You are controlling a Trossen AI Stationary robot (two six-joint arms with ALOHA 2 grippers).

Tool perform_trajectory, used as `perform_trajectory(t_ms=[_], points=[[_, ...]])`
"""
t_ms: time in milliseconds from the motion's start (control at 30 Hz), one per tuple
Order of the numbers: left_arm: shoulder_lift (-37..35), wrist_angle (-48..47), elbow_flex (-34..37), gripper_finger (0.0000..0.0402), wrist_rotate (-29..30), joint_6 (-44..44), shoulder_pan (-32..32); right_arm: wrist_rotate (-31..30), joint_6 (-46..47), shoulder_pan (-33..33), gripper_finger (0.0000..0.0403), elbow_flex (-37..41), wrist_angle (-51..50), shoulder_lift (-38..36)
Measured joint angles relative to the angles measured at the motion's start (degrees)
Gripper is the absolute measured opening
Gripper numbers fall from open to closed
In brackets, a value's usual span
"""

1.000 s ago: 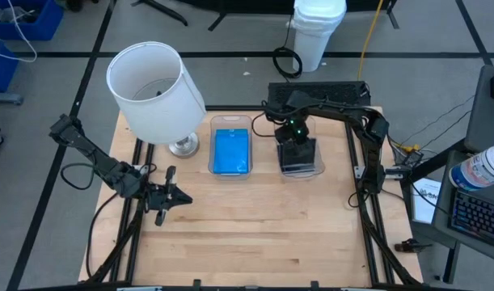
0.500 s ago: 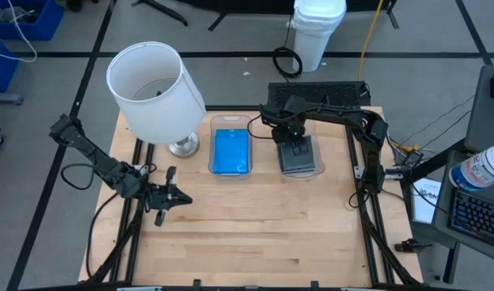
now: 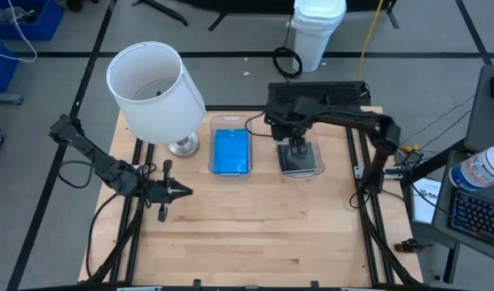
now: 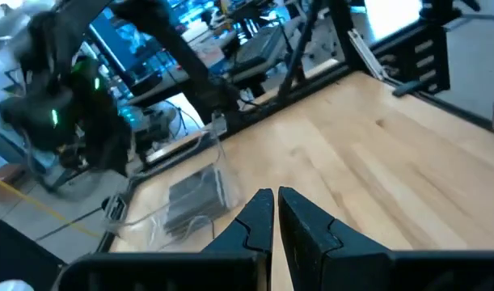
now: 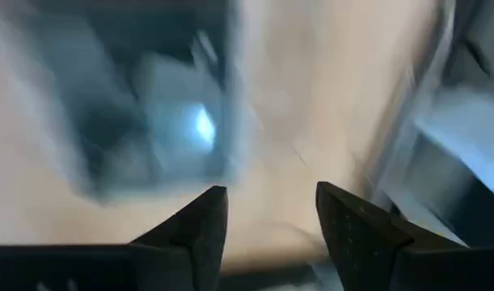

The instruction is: Pick & place jewel cases by type

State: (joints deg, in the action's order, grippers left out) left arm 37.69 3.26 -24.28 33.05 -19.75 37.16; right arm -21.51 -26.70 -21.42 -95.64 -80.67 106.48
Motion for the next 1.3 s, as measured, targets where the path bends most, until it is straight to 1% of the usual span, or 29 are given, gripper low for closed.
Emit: perform_trajectory(t_ms=[67, 133, 167, 200, 267, 333, 400, 500, 567, 600, 667, 733, 800, 867, 967, 1033, 1100, 1167, 1233, 1300], points=[[0.00, -2.27, -2.29, 0.0031, 0.14, 0.38, -0.01, 10.24, 0.55, 0.74, 0.0172, 0.00, 3.97, -3.97], [0.00, -6.35, -5.31, 0.0031, -0.45, 0.26, 0.10, 20.62, 0.92, 1.88, 0.0160, 0.50, 10.65, -8.75], [0.00, -9.06, -7.05, 0.0030, -0.38, -0.01, 0.16, 23.82, 0.95, 2.77, 0.0153, 1.51, 14.85, -11.56], [0.00, -11.82, -8.85, 0.0030, -0.39, -0.27, 0.21, 25.21, 0.79, 3.92, 0.0145, 3.14, 19.45, -14.75], [0.00, -16.63, -12.29, 0.0031, -1.31, -2.00, 0.20, 25.94, -0.36, 6.54, 0.0128, 7.91, 28.97, -21.21], [-0.06, -20.12, -14.82, 0.0030, -3.01, -4.16, 0.20, 25.92, -0.98, 9.49, 0.0107, 14.45, 39.66, -27.76], [-0.41, -22.73, -16.45, 0.0030, -2.76, -5.71, 0.24, 25.94, -0.86, 12.55, 0.0082, 21.66, 49.76, -34.06], [-2.67, -26.04, -17.31, 0.0030, 2.54, -6.76, 0.22, 26.00, 0.74, 16.35, 0.0041, 32.30, 60.91, -42.87], [-5.85, -28.41, -17.33, 0.0030, 5.31, -6.37, 0.18, 26.03, 2.69, 17.89, 0.0016, 38.87, 65.35, -48.08], [-8.09, -29.60, -17.33, 0.0030, 5.56, -5.71, 0.17, 26.06, 3.72, 18.35, 0.0008, 42.00, 67.06, -50.36], [-12.94, -29.54, -16.69, 0.0030, 4.62, -4.29, -0.08, 26.44, 6.47, 18.72, 0.0006, 48.18, 71.98, -54.66], [-18.19, -24.39, -13.88, 0.0030, 1.57, -4.47, -0.73, 28.60, 9.48, 18.54, 0.0011, 53.56, 79.27, -57.77], [-22.08, -14.95, -8.85, 0.0030, -3.07, -7.57, -1.90, 31.25, 11.45, 17.77, 0.0011, 58.13, 87.01, -59.43], [-23.97, -8.84, -3.13, 0.0030, -5.28, -11.07, -3.57, 34.89, 13.94, 16.56, 0.0006, 61.94, 94.85, -59.41], [-24.68, -7.78, 3.09, 0.0030, -5.50, -10.84, -7.36, 44.59, 18.57, 13.75, 0.0002, 65.11, 102.66, -57.30], [-24.63, -5.60, 6.29, 0.0030, -7.13, -7.56, -9.94, 48.18, 21.99, 12.43, 0.0003, 65.99, 105.11, -55.67], [-24.70, -1.62, 9.13, 0.0029, -10.06, -3.59, -12.05, 48.17, 24.92, 11.94, 0.0002, 66.07, 105.96, -53.57], [-24.65, 1.15, 11.46, 0.0020, -12.67, -0.75, -13.80, 45.92, 26.15, 12.12, 0.0001, 66.15, 105.42, -51.45], [-24.65, 2.18, 14.39, 0.0007, -14.72, 0.66, -15.00, 45.04, 26.00, 13.89, 0.0001, 66.18, 106.43, -48.72], [-24.65, 4.05, 17.07, 0.0007, -16.59, 1.72, -15.70, 44.70, 24.94, 16.50, 0.0001, 66.20, 107.80, -46.15]])
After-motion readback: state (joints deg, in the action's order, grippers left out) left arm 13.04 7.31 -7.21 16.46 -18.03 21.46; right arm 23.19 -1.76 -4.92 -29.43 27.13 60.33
